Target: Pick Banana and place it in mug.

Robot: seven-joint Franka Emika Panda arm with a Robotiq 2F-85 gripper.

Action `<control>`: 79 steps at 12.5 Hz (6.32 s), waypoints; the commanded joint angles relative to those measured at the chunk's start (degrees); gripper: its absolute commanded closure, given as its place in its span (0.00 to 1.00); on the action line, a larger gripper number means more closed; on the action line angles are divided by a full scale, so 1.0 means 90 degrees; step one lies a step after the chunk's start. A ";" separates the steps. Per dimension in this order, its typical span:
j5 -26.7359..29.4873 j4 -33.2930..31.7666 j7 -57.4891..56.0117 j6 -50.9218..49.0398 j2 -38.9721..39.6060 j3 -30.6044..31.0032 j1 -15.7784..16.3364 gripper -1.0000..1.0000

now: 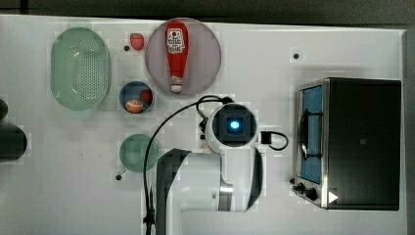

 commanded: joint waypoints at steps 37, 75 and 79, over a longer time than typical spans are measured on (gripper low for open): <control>0.0211 0.0327 0.2619 -0.0904 -0.1587 0.2539 0.0493 0.72; 0.0150 0.2573 0.0339 -0.3344 -0.1810 -0.0643 0.0247 0.00; -0.0018 0.2567 0.0341 -0.3717 -0.1767 -0.0607 0.0247 0.00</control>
